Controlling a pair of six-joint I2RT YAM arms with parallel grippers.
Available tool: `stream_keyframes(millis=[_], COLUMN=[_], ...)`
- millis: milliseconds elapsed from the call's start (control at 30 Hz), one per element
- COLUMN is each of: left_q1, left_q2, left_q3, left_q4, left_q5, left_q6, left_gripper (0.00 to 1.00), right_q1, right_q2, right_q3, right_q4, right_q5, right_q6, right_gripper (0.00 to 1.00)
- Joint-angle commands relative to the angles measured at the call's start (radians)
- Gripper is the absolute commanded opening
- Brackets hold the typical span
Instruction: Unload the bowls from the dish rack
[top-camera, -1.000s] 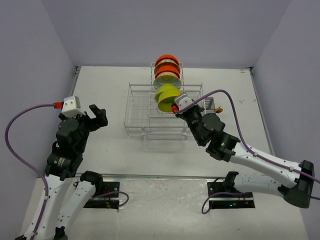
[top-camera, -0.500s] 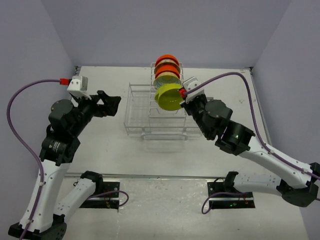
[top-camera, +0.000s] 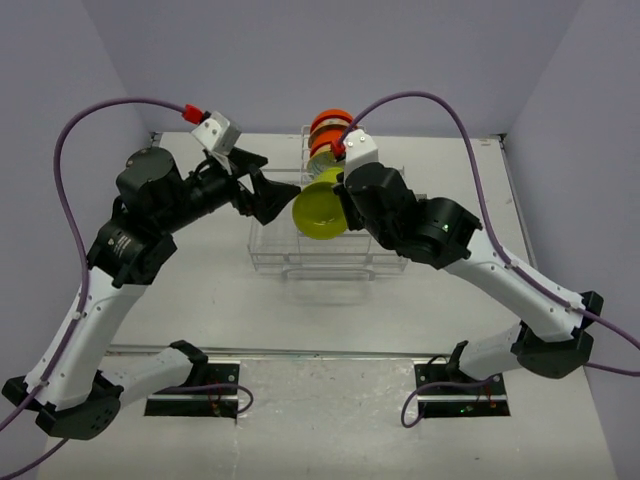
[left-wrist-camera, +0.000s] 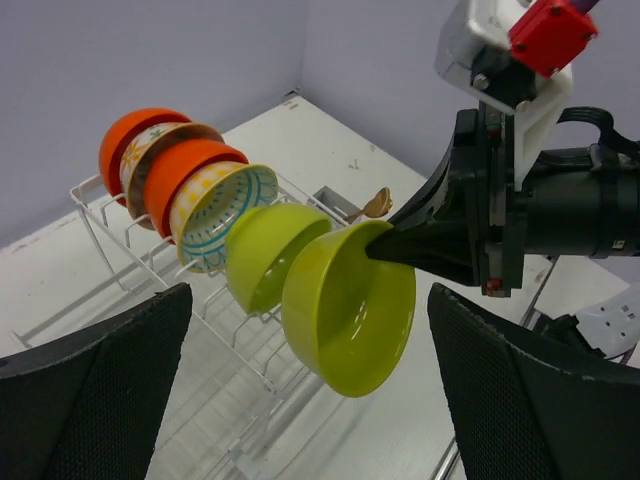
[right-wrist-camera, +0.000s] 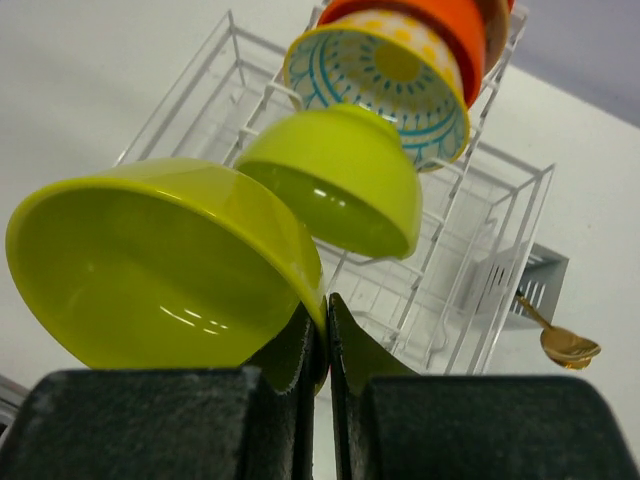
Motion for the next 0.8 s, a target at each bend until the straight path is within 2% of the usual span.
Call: stream_keyframes(millis=[0,33,133,367,400,533,600,633,667,767], left_q1=[-0.037,-0.040,-0.052,-0.111,-0.114,-0.124,-0.131,-0.131,-0.132,-0.132], left_q2=[0.037,0.046,0.071,0.122,0.120,0.111,0.108,0.108,0.109,0.114], left_q3=[0.036,0.039,0.048,0.086,0.086,0.083,0.076,0.074,0.077,0.080], left_q4=[-0.042,-0.060,-0.092,-0.158,-0.172,-0.200,-0.204,-0.211,-0.215,-0.221], left_q5=[-0.024,-0.100,-0.207,-0.253,-0.273,-0.313,-0.340,-0.407,-0.434,-0.544], left_q6=[0.112,0.120,0.123,0.141,0.144,0.157,0.149,0.144,0.141,0.117], left_gripper=[1.00,0.98,0.90,0.64,0.56,0.48,0.31,0.09,0.00,0.00], right_q1=[0.003,0.004,0.007,0.035,0.039,0.049,0.053,0.059,0.062,0.075], right_q2=[0.007,0.013,0.033,0.163,0.171,0.191,0.195,0.197,0.197,0.192], right_q3=[0.079,0.096,0.112,0.262,0.283,0.310,0.317,0.320,0.320,0.316], right_q4=[-0.077,-0.083,-0.093,-0.191,-0.195,-0.200,-0.196,-0.191,-0.182,-0.148], right_q5=[-0.029,-0.030,-0.037,0.019,0.028,0.055,0.057,0.059,0.054,0.042], right_q6=[0.133,0.142,0.176,0.225,0.228,0.236,0.239,0.239,0.239,0.239], right_gripper=[0.00,0.00,0.00,0.00,0.00,0.00,0.00,0.00,0.00,0.00])
